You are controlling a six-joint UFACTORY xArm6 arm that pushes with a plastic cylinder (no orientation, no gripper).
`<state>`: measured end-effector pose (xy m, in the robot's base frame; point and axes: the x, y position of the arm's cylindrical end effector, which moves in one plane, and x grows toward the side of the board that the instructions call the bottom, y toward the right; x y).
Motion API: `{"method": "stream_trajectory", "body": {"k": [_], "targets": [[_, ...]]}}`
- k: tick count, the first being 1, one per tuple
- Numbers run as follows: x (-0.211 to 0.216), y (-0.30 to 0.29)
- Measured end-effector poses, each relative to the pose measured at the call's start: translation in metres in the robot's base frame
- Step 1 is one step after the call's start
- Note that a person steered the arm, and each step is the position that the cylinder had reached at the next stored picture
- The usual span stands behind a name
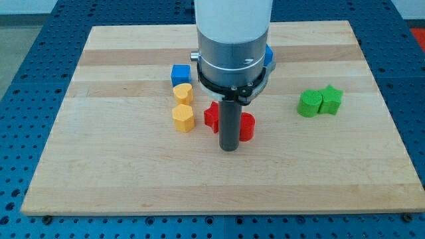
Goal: Move the red circle parallel to the red star
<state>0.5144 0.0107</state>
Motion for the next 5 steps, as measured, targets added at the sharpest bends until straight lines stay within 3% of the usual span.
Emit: {"method": "stream_trajectory", "body": {"k": [5], "targets": [[-0.006, 0.018]]}}
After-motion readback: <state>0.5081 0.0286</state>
